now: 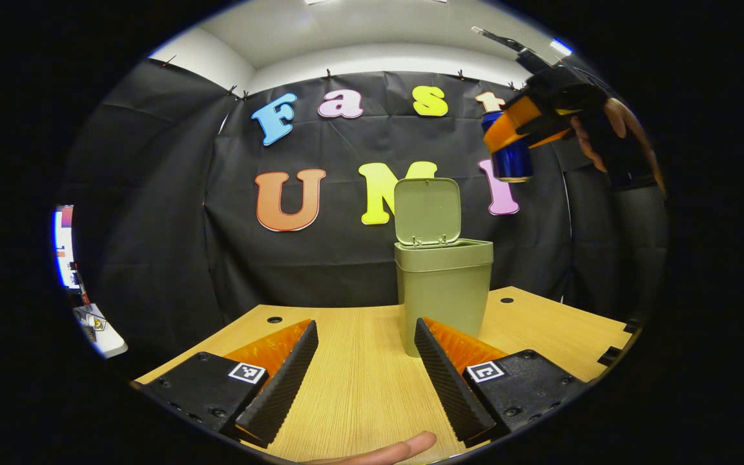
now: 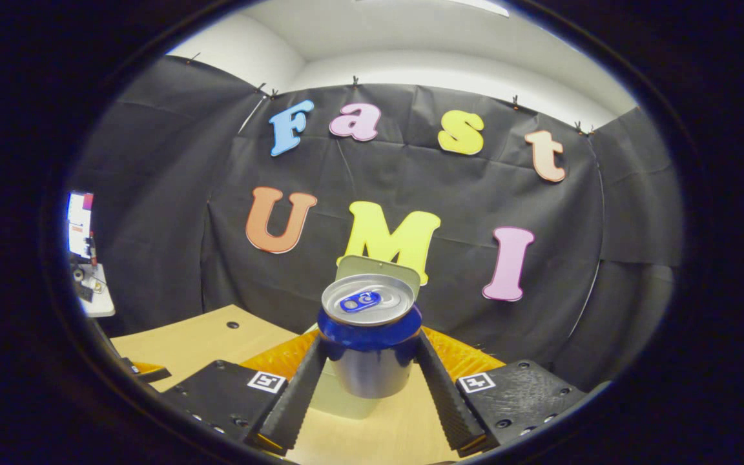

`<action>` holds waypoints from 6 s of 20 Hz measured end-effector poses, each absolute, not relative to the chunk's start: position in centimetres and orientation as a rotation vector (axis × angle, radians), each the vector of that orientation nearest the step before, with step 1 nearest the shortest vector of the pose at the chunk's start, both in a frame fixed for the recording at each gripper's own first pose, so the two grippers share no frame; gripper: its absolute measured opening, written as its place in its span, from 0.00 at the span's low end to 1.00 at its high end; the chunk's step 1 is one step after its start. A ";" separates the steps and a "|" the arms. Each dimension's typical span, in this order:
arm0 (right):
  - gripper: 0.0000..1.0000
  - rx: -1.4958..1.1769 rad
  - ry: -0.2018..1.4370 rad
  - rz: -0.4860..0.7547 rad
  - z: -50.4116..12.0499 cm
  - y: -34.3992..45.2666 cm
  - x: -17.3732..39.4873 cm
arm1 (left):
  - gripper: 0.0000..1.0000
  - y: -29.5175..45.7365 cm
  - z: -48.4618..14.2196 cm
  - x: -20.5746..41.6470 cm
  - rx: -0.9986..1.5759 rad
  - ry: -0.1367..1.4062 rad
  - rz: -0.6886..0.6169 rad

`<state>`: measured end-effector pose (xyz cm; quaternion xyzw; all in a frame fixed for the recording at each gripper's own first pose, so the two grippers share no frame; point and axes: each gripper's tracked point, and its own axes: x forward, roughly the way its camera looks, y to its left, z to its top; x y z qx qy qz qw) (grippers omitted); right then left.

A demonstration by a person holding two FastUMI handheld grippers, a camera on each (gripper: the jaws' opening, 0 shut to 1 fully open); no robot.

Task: Press the lid of the desktop garbage bin to open it, pick up the crumpled paper on the desktop and throw it into the bin, then pick up the pop can on the desktop and drop it into the bin, and finally close the garbage bin lid.

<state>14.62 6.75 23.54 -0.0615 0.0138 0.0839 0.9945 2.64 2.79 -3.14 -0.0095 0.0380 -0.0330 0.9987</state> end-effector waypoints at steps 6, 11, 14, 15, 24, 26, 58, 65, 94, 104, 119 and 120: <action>0.82 -0.084 0.066 0.147 25.3 9.5 22.0 | 0.97 4.1 -2.3 2.3 -0.100 0.070 -0.077; 0.83 -0.064 0.142 0.101 23.8 10.5 28.0 | 0.97 5.7 -2.3 2.6 -0.100 0.064 -0.043; 0.84 -0.009 0.215 0.110 21.4 11.8 30.4 | 0.97 6.3 -2.6 2.8 -0.102 0.076 -0.032; 0.82 0.018 0.235 0.113 20.7 12.2 31.0 | 0.97 6.4 -2.6 2.7 -0.101 0.077 -0.028; 0.84 0.054 0.290 0.088 18.7 12.6 34.0 | 0.97 7.3 -2.8 3.0 -0.116 0.087 -0.020; 0.83 0.033 0.268 0.082 19.2 12.5 34.4 | 0.97 7.0 -3.0 2.8 -0.114 0.088 -0.026; 0.94 -0.021 0.146 0.064 28.1 12.0 44.2 | 0.98 6.1 -6.2 5.0 -0.085 0.157 -0.057; 0.94 0.036 0.142 0.104 26.9 11.9 41.5 | 0.97 5.9 -5.8 4.9 -0.053 0.138 -0.038; 0.95 0.061 0.364 0.150 11.5 11.9 34.0 | 0.97 7.0 -3.5 4.2 -0.081 0.092 -0.034; 0.96 0.069 0.406 0.178 9.0 11.8 33.8 | 0.97 7.4 -4.4 4.3 -0.100 0.124 -0.023; 1.00 0.096 0.156 0.155 8.1 11.8 33.2 | 0.97 7.8 -5.4 4.5 -0.077 0.161 -0.003; 1.00 0.097 0.152 0.153 8.1 11.8 33.3 | 0.97 8.2 -5.3 4.6 -0.070 0.159 0.010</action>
